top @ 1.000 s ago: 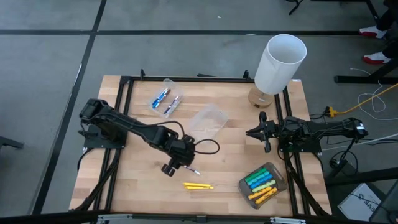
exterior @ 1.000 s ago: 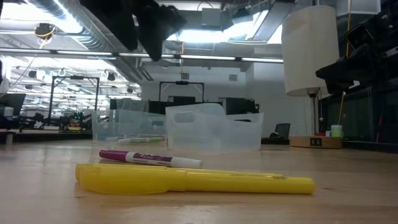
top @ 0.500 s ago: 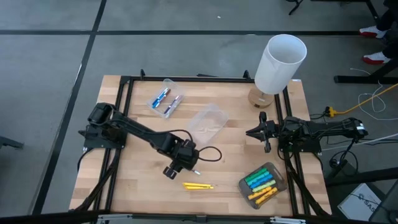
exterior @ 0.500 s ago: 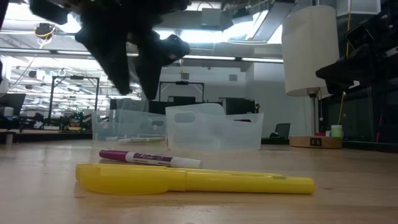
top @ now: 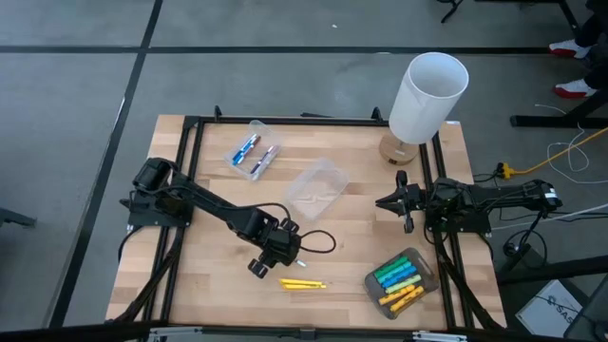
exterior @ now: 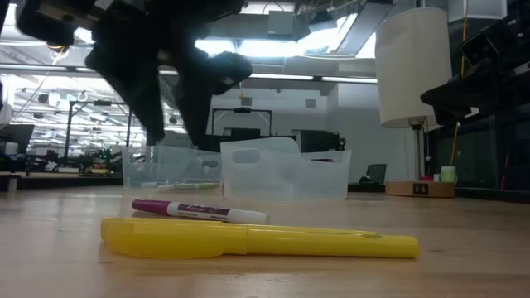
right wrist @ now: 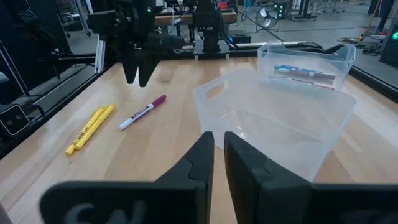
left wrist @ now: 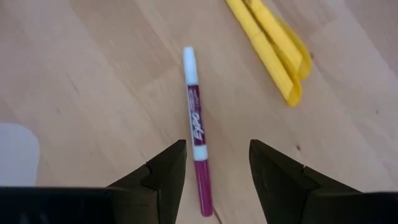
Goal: Pick & Place Markers
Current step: Put the violet marker into the transparent bin
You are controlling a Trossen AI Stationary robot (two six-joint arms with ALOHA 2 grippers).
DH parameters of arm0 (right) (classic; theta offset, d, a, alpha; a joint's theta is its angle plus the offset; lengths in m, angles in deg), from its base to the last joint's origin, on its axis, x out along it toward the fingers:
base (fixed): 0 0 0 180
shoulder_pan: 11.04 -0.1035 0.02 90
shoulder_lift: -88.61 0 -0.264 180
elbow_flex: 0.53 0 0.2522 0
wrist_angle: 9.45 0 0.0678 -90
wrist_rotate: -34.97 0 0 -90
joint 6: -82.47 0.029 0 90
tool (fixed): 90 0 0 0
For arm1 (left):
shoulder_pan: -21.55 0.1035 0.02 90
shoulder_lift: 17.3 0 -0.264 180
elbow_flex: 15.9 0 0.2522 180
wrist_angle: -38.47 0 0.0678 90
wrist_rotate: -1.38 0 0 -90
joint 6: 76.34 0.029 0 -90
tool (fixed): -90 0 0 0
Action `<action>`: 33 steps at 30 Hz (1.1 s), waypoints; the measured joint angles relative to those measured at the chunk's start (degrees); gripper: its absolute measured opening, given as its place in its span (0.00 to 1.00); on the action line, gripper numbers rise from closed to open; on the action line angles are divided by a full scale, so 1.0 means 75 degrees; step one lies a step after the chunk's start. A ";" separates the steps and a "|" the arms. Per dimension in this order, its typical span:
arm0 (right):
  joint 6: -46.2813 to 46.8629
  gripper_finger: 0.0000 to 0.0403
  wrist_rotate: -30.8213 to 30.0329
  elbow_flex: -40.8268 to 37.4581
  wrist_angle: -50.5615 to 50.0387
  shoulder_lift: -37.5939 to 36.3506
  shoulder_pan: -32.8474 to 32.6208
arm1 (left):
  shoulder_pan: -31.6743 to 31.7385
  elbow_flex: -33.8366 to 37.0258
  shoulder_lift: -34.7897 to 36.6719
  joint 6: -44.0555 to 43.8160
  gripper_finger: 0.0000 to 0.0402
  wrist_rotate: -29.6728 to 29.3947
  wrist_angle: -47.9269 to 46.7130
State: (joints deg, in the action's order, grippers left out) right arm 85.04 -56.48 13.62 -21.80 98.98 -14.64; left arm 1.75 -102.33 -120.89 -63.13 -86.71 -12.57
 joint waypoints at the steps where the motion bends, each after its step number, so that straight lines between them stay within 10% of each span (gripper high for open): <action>1: 0.0000 0.10 0.0000 0.0000 -0.0001 0.0000 -0.0001 | -0.0023 0.0029 0.0000 -0.0023 0.43 -0.0020 -0.0031; 33: 0.0000 0.10 0.0000 -0.0001 -0.0002 0.0000 0.0001 | 0.0052 0.0552 -0.0458 -0.0396 0.43 -0.0469 0.0663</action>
State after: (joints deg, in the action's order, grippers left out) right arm 85.04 -56.48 13.61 -21.82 98.98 -14.64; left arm 2.14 -98.19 -124.32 -66.11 -90.23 -7.59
